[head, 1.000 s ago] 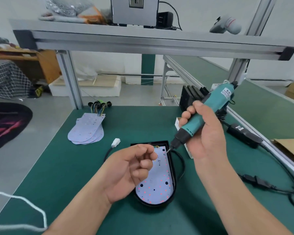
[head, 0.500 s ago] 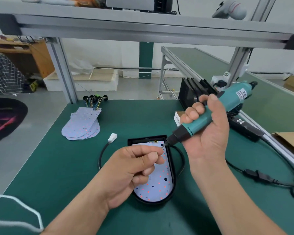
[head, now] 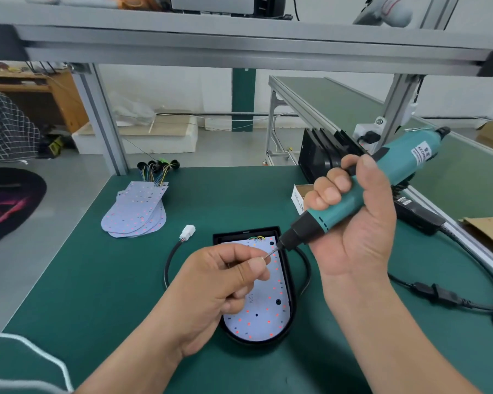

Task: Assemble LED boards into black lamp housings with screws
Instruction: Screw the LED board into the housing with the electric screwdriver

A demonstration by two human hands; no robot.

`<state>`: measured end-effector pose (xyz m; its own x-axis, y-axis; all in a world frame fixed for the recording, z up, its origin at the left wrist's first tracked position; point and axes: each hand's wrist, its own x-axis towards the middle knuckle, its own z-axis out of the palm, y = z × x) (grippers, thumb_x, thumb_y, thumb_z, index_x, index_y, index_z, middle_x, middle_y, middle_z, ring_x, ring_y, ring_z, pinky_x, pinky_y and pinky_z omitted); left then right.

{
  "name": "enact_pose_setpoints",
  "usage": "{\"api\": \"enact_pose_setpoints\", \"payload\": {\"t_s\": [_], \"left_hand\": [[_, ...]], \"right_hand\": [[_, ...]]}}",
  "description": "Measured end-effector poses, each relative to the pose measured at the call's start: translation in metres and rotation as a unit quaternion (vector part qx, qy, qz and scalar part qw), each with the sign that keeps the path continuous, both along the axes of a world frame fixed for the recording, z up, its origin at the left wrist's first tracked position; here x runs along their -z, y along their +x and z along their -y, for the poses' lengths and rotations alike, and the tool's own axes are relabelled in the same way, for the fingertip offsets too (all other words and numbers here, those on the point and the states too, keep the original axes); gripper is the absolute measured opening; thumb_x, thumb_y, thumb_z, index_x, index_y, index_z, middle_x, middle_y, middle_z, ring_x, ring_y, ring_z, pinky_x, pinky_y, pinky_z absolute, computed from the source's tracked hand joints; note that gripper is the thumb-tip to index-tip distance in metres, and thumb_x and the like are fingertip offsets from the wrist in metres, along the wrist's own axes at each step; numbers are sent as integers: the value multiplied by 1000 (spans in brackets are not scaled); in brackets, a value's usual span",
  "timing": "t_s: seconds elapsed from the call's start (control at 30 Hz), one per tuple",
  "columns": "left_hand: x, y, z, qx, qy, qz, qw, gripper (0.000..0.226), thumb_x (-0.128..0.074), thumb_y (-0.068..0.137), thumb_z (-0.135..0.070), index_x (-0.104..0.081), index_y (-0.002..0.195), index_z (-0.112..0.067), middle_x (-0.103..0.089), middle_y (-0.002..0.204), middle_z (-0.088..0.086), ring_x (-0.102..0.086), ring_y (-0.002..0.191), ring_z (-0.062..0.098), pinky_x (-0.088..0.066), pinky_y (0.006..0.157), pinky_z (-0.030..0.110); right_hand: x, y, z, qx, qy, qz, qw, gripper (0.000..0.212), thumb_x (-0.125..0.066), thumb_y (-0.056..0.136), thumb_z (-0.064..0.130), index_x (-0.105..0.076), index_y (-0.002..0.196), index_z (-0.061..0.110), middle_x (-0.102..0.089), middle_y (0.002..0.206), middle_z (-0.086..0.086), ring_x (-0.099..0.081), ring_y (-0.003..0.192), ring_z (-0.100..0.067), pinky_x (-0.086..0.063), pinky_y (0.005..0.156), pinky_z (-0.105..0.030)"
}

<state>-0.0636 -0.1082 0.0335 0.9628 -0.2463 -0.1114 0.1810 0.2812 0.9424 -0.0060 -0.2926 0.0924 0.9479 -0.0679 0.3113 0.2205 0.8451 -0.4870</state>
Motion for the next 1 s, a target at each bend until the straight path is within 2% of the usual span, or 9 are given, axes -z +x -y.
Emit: {"api": "enact_pose_setpoints", "payload": {"t_s": [0.27, 0.37, 0.5, 0.57, 0.63, 0.73, 0.83, 1.0], "left_hand": [[1, 0, 2, 1, 15, 4, 1000, 22, -80, 80, -18, -82, 99, -6, -72, 90, 15, -33, 54, 11, -27, 45, 19], [2, 0, 2, -9, 36, 15, 999, 20, -79, 80, -19, -82, 97, -9, -72, 88, 13, -33, 52, 11, -27, 46, 20], [3, 1, 0, -30, 84, 29, 996, 17, -77, 79, -24, -83, 93, -17, -73, 82, 8, -32, 50, 11, -29, 46, 20], [3, 1, -2, -37, 99, 33, 994, 18, -78, 78, -25, -84, 94, -19, -72, 82, 8, -32, 51, 12, -29, 47, 21], [4, 2, -3, -38, 103, 35, 993, 18, -78, 78, -26, -84, 95, -20, -71, 82, 9, -32, 52, 13, -29, 47, 22], [4, 1, 0, -32, 117, 36, 992, 20, -78, 78, -28, -84, 97, -23, -72, 80, 5, -30, 52, 13, -28, 47, 22], [4, 1, 2, -42, 133, 40, 989, 21, -77, 78, -29, -84, 97, -27, -70, 77, 3, -29, 54, 15, -28, 48, 23], [1, 1, 0, -42, 133, 48, 989, 20, -75, 80, -30, -84, 97, -29, -67, 71, -5, -27, 54, 16, -28, 47, 21]], "right_hand": [[5, 2, 0, 12, -7, -7, 1000, 18, -57, 102, 24, -65, 88, 18, -51, 70, 5, -50, 56, -9, -44, 55, -22], [7, 0, 0, 13, -29, 7, 999, 13, -58, 103, 24, -66, 97, 16, -51, 73, 4, -50, 59, -10, -45, 57, -23], [10, -1, 4, -58, -64, 42, 995, 22, -58, 102, 22, -65, 121, 14, -51, 84, -2, -53, 75, -17, -50, 73, -30], [10, -1, 6, -79, -87, 38, 992, 24, -64, 96, 21, -67, 119, 15, -52, 85, -3, -57, 81, -20, -55, 83, -39], [11, 0, 8, -64, -106, 25, 992, 16, -67, 95, 21, -68, 110, 17, -55, 83, -3, -63, 82, -22, -58, 89, -47], [15, 1, 6, -37, -93, -5, 995, 5, -64, 99, 19, -64, 104, 19, -56, 77, 0, -61, 68, -17, -59, 76, -39], [21, 4, 1, -12, -62, -39, 997, 7, -65, 97, 19, -60, 101, 19, -49, 71, 4, -51, 57, -11, -54, 63, -30], [27, 8, -2, 12, -4, -88, 996, 9, -67, 95, 17, -58, 96, 16, -45, 70, 5, -46, 55, -10, -51, 60, -27]]}}
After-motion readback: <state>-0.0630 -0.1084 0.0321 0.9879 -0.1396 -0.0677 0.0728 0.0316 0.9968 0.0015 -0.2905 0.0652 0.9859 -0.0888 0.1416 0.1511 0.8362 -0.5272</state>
